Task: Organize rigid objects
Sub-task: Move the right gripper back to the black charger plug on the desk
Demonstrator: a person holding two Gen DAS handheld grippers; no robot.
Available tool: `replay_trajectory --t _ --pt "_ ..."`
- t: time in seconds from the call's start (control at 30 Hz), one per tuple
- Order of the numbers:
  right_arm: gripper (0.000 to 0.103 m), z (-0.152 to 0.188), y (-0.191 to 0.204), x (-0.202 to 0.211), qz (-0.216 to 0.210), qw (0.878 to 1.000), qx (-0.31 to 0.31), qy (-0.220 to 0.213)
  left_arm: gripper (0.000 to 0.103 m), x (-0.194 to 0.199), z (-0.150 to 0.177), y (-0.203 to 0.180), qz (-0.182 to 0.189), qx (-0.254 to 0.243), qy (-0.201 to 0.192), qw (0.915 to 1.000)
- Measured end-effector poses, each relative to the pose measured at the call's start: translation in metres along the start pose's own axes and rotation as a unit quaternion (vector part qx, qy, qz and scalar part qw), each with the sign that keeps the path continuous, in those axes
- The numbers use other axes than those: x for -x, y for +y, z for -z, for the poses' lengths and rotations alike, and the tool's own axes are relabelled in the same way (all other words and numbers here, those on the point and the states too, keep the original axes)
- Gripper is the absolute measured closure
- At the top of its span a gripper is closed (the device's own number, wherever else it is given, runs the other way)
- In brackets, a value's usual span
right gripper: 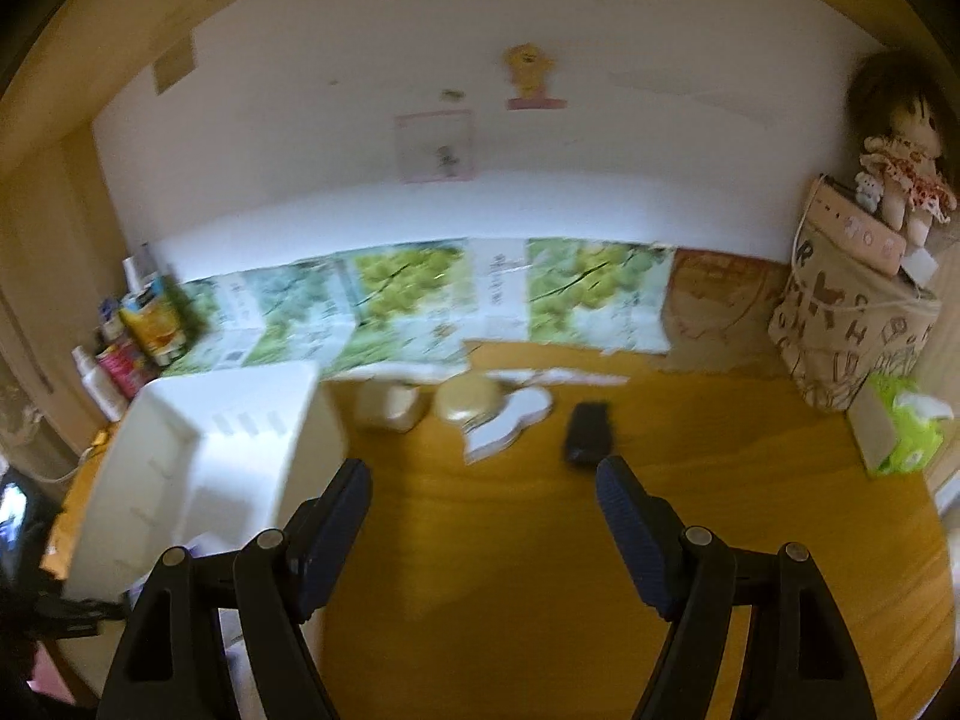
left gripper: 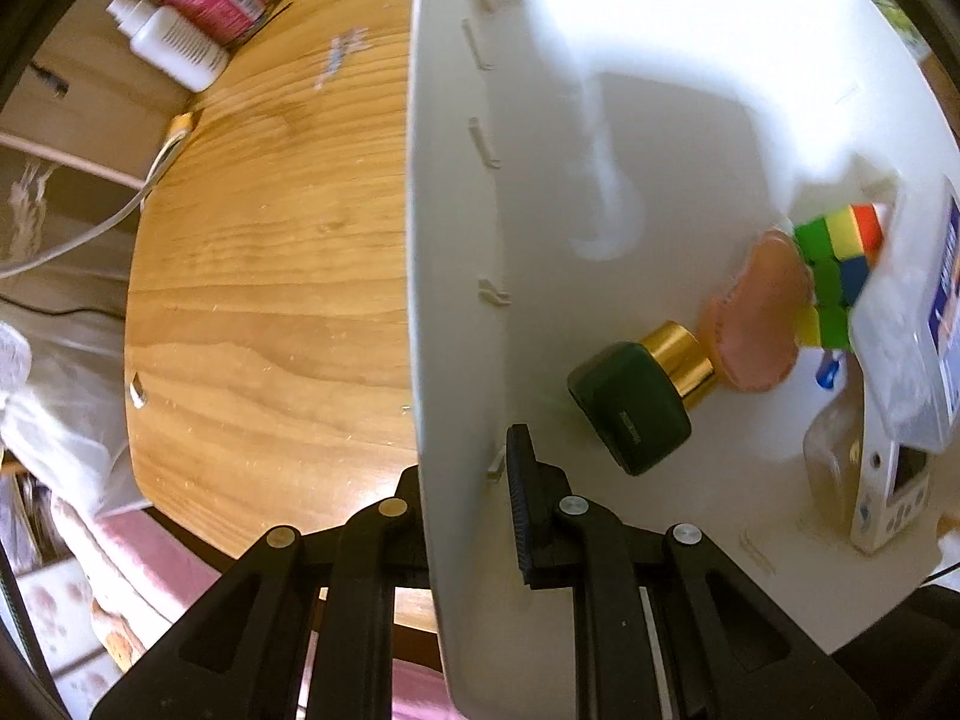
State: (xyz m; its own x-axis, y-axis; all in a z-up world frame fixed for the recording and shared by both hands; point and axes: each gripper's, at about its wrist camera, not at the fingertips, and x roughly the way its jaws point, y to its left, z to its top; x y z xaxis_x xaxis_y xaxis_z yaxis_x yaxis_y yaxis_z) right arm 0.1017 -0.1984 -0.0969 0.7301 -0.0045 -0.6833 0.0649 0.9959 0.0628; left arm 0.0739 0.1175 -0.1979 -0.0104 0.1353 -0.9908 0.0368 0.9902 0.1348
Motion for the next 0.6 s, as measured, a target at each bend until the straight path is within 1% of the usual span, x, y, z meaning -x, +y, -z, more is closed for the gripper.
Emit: replay_trajectory --t 0.07,0.17,0.3,0.43,0.6 --pt "0.025 -0.004 -0.014 -0.015 0.006 1.000 0.001 -0.009 0.086 -0.003 -0.003 0.008 -0.003 0.016 0.004 0.9999" --pt "0.025 -0.004 -0.029 -0.038 0.012 1.000 0.008 -0.021 0.085 -0.004 -0.004 0.009 -0.007 0.043 0.010 0.9990" --pt "0.025 -0.002 -0.044 -0.075 0.032 0.999 0.011 -0.016 0.083 -0.010 -0.006 0.014 -0.018 0.072 0.018 0.9971" --pt "0.025 -0.001 -0.054 -0.106 0.042 0.999 0.014 0.005 0.082 -0.011 -0.007 0.014 -0.027 0.090 0.027 0.9952" --pt "0.025 0.000 -0.059 -0.135 0.047 0.998 0.016 0.028 0.080 -0.010 -0.008 0.016 -0.039 0.107 0.037 0.9928"
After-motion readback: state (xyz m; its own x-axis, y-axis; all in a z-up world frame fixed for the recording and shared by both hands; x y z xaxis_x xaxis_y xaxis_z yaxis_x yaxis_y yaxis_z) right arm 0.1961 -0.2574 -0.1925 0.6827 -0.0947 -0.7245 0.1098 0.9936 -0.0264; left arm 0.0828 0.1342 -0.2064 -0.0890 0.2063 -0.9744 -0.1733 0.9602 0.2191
